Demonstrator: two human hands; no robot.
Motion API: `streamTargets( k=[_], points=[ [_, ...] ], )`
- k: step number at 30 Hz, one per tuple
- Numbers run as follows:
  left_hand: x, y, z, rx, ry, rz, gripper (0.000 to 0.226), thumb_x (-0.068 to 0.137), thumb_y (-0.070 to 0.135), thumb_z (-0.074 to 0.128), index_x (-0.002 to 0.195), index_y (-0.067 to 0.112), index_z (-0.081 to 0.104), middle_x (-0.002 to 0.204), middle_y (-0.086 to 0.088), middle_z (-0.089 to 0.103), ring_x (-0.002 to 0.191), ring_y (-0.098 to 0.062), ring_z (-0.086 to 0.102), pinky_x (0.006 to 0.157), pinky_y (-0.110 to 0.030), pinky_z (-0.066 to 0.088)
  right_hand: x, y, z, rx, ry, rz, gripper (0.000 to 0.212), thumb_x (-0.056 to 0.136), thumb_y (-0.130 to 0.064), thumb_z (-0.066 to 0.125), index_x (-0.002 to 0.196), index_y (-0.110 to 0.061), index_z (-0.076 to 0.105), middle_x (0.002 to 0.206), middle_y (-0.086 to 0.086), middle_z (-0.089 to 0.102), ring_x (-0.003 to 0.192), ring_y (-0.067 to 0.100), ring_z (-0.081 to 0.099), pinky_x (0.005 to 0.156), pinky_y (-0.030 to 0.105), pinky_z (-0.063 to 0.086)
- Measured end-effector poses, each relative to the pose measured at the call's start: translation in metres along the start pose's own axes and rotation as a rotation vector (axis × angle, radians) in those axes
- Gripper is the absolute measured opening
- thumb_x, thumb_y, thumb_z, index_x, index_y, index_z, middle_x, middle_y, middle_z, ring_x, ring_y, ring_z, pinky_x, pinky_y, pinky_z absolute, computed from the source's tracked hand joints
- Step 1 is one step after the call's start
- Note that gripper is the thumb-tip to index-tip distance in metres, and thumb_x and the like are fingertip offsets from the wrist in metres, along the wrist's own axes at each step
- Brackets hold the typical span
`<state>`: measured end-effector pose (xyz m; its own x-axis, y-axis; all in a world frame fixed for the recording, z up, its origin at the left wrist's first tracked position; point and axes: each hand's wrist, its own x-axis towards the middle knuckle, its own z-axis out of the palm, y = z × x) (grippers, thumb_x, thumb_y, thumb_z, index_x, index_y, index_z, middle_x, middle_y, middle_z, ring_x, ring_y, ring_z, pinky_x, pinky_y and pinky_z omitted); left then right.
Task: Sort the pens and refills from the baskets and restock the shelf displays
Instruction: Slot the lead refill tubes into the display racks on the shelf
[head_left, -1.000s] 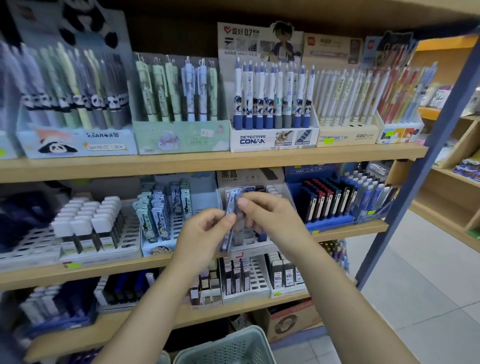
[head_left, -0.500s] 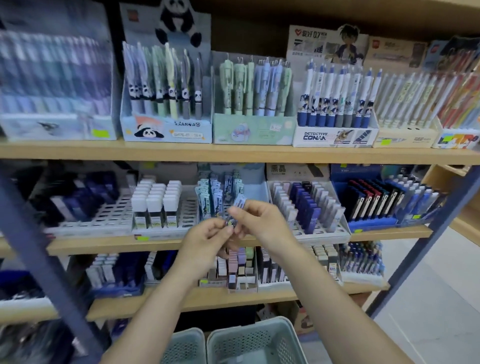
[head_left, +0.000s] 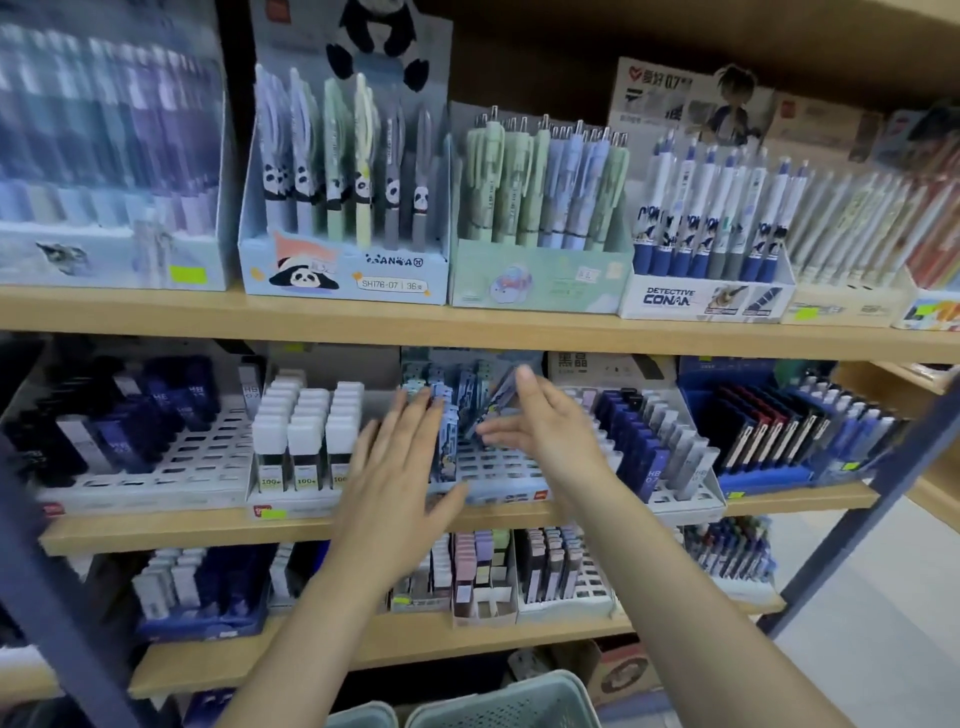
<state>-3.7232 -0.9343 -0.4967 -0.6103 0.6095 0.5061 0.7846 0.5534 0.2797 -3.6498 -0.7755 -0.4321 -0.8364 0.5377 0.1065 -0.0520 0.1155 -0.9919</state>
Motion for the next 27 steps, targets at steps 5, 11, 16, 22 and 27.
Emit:
streamTargets(
  k=[5, 11, 16, 22, 27],
  points=[
    [0.001, -0.007, 0.013, -0.042, 0.096, 0.016, 0.081, 0.094, 0.049, 0.059, 0.159, 0.024, 0.018, 0.165, 0.003, 0.022, 0.154, -0.016, 0.011, 0.125, -0.041, 0.009, 0.016, 0.004, 0.004, 0.036, -0.008, -0.013, 0.021, 0.097, -0.051, 0.053, 0.105, -0.032, 0.055, 0.086, 0.007, 0.078, 0.089, 0.021, 0.075, 0.101, 0.045, 0.052],
    [0.002, -0.008, 0.015, -0.082, 0.094, 0.009, 0.079, 0.092, 0.042, 0.062, 0.157, 0.025, 0.021, 0.164, 0.005, 0.023, 0.154, -0.017, 0.012, 0.124, -0.045, 0.017, 0.021, 0.008, 0.012, 0.094, 0.039, -0.113, 0.009, 0.096, -0.021, 0.064, 0.091, -0.015, 0.068, 0.078, 0.008, 0.071, 0.069, 0.015, 0.072, 0.069, 0.024, 0.06],
    [0.001, -0.01, 0.012, -0.115, 0.075, 0.008, 0.075, 0.094, 0.045, 0.054, 0.159, 0.027, 0.02, 0.165, 0.01, 0.017, 0.155, -0.01, 0.003, 0.124, -0.036, 0.007, 0.023, 0.012, 0.013, 0.098, 0.052, -0.132, 0.006, 0.093, -0.012, 0.067, 0.09, -0.009, 0.071, 0.076, 0.01, 0.072, 0.069, 0.017, 0.072, 0.069, 0.025, 0.06],
    [0.0, -0.011, 0.006, -0.116, 0.045, 0.021, 0.076, 0.094, 0.036, 0.059, 0.159, 0.024, 0.021, 0.165, 0.008, 0.018, 0.155, -0.012, 0.005, 0.125, -0.042, 0.016, 0.03, 0.003, 0.013, 0.029, 0.04, -0.144, 0.009, 0.092, -0.002, 0.067, 0.086, -0.008, 0.07, 0.074, 0.009, 0.069, 0.06, 0.014, 0.068, 0.065, 0.028, 0.061],
    [0.0, -0.009, 0.004, -0.113, 0.048, 0.018, 0.076, 0.094, 0.033, 0.062, 0.159, 0.022, 0.022, 0.165, 0.006, 0.019, 0.155, -0.013, 0.006, 0.125, -0.042, 0.016, 0.036, 0.004, 0.016, -0.047, 0.038, -0.142, 0.003, 0.093, -0.005, 0.067, 0.09, -0.005, 0.068, 0.072, 0.007, 0.068, 0.059, 0.015, 0.068, 0.065, 0.031, 0.061]
  ],
)
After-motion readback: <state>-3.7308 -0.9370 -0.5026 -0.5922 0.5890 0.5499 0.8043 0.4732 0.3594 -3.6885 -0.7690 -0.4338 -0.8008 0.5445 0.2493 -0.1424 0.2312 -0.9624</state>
